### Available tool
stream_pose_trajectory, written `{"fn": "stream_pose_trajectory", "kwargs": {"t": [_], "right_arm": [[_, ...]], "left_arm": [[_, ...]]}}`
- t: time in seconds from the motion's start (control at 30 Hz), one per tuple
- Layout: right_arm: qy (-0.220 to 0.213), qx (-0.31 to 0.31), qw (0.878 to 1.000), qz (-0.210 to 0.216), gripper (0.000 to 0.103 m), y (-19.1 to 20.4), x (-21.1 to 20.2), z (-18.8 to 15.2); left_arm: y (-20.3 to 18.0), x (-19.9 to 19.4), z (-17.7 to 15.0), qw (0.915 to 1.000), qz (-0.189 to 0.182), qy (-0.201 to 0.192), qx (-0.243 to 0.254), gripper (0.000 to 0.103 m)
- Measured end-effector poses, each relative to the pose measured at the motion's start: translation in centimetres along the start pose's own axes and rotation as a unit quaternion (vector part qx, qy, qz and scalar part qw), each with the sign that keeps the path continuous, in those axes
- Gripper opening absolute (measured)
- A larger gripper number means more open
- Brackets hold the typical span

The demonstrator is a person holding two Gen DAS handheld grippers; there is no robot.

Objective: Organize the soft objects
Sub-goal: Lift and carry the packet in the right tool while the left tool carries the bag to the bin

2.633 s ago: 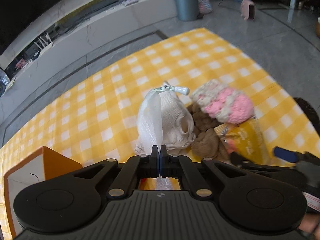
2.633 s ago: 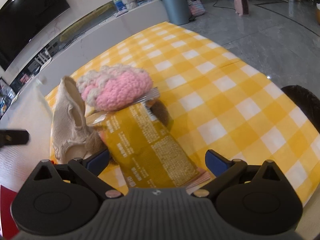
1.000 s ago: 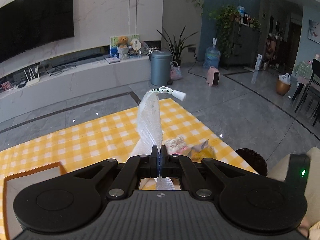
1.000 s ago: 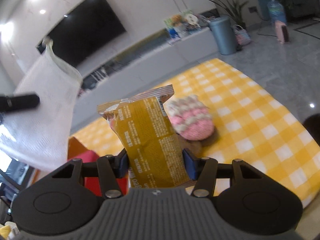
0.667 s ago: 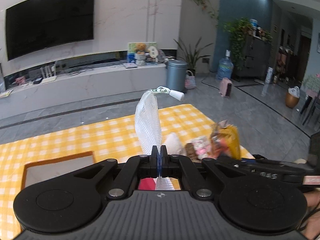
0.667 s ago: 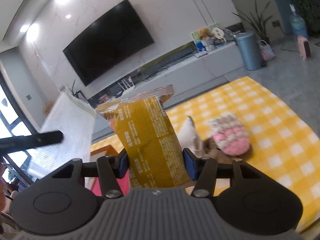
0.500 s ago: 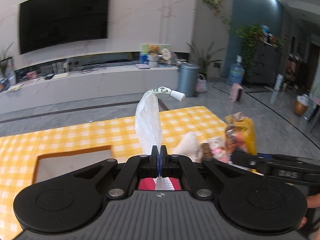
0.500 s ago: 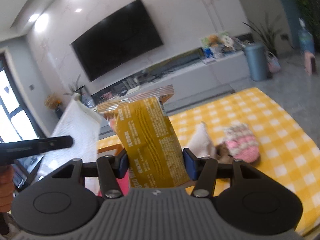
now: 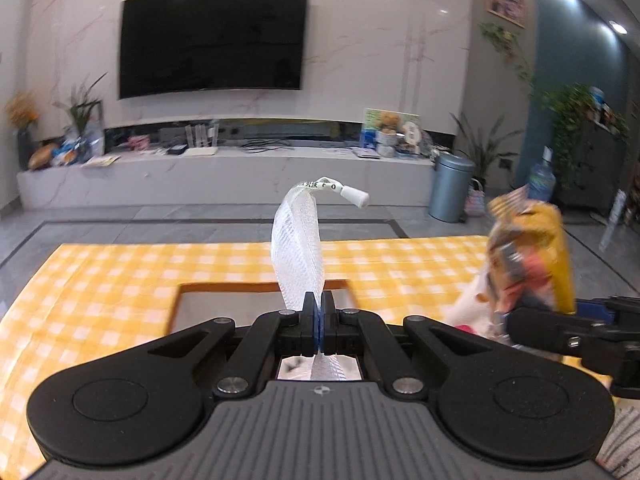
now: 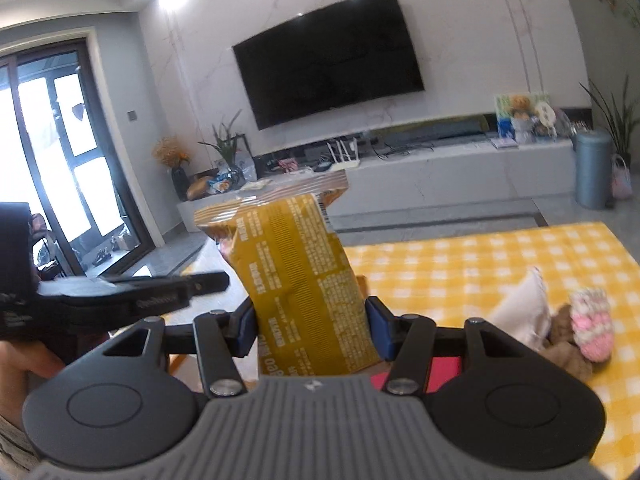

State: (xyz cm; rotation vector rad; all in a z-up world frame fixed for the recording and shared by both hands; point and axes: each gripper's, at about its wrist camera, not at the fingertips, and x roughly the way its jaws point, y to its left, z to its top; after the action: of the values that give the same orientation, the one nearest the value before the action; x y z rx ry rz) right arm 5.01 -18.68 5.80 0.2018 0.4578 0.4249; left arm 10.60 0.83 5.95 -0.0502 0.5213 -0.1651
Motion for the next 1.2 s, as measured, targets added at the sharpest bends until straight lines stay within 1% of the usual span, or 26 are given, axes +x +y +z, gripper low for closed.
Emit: {"fn": "stream_pose_trajectory", "kwargs": {"t": [0.13,0.3,0.4,0.47,0.57,0.63,0.73,0.87,1.03,1.1,1.17,1.2], "right_arm": [[-0.001,-0.008,1.000,0.004,0.055,2.8,1.8,0.3],[0.024,-0.037,0.999,-0.008,0.055,5.9,6.1,-0.2],[0.043,-0.067,0.996,-0.037,0.055,7.6,8.9,-0.8],[0.053,-0.075,0.994,-0.052,0.055,8.4,10.4,-1.4],[0.084,-0.059,0.993,-0.053,0.055,8.9,13.3,-2.2],[0.101,-0.052,0.992,-0.060,0.055,9.0,15.2,-2.8],[0.120,-0.064,0.987,-0.080,0.055,9.6,17.9,-3.6],[0.154,-0.050,0.983,-0.086,0.055,9.5,21.1,-4.5],[0.185,-0.060,0.976,-0.099,0.055,9.7,23.9,-5.6],[0.211,-0.043,0.972,-0.095,0.055,9.0,25.1,-5.2],[0.212,-0.031,0.972,-0.094,0.054,9.0,25.3,-5.1],[0.205,-0.041,0.973,-0.100,0.054,9.2,25.4,-5.0]], "left_arm": [[3.1,-0.2,-0.3,0.9996,0.009,0.002,-0.026,0.001],[6.1,-0.2,-0.8,0.9987,0.000,0.003,-0.051,0.001],[7.3,0.0,-1.3,0.9977,0.012,0.000,-0.066,0.001],[7.9,0.1,-1.5,0.9974,0.021,0.003,-0.069,0.001],[8.5,0.4,-1.7,0.9968,0.035,0.006,-0.072,0.001],[9.1,0.6,-1.9,0.9965,0.038,0.006,-0.074,0.001],[9.8,1.1,-2.3,0.9960,0.037,0.016,-0.080,0.001],[10.3,1.3,-2.3,0.9953,0.052,0.021,-0.078,0.001],[10.5,1.6,-2.5,0.9945,0.053,0.029,-0.085,0.001],[10.5,1.9,-2.6,0.9941,0.061,0.034,-0.083,0.001],[10.5,2.1,-2.7,0.9936,0.067,0.038,-0.082,0.001],[10.7,2.2,-2.7,0.9934,0.068,0.039,-0.083,0.001]]}}
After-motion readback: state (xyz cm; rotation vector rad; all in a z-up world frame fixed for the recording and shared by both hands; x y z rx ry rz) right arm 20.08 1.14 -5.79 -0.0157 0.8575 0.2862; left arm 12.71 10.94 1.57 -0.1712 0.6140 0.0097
